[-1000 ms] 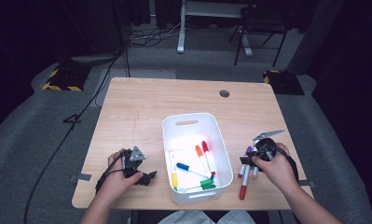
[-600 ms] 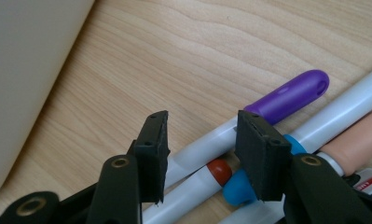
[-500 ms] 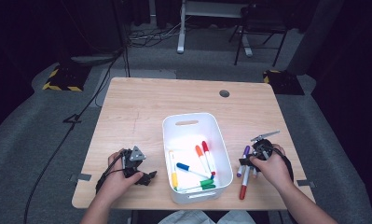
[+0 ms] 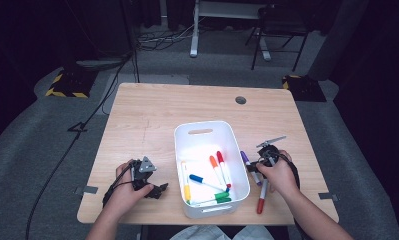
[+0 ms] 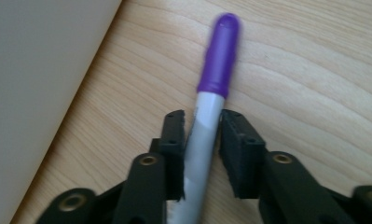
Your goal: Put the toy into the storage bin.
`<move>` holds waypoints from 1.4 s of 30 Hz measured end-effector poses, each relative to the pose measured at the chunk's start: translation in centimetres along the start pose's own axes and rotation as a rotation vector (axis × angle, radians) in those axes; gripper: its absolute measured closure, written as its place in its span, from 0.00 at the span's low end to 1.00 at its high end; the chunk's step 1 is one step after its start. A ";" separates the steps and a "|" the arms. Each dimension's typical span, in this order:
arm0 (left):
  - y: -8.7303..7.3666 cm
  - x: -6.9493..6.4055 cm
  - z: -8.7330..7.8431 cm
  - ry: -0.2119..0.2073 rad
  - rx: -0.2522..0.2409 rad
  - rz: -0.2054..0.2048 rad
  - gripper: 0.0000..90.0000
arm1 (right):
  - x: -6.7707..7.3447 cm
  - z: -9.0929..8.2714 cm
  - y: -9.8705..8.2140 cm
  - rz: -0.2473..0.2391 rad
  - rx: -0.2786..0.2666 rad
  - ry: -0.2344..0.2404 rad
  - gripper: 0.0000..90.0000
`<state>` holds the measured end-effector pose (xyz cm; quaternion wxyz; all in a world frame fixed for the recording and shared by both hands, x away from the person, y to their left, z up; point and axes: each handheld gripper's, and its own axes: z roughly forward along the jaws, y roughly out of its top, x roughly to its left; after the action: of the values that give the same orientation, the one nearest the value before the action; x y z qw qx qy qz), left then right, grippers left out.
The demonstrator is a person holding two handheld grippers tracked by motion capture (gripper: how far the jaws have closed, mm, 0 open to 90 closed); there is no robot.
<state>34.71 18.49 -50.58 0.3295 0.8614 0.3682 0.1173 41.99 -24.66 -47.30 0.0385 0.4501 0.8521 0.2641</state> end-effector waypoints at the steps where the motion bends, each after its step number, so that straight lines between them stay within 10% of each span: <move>1: 0.0 0.0 0.0 0.000 0.000 0.000 0.00 | 0.1 0.1 0.1 -0.008 0.001 -0.002 0.85; 17: 0.0 0.0 0.0 0.000 0.000 0.000 0.00 | 0.8 -4.3 1.1 -0.033 -0.104 0.017 0.86; 42: 0.1 0.0 0.0 0.005 0.000 0.006 0.00 | 5.8 -11.9 2.6 -0.187 -0.208 0.078 0.86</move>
<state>34.78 18.49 -50.55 0.3281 0.8622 0.3666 0.1205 36.91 -23.81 -34.87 0.0760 0.3518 0.8592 0.3635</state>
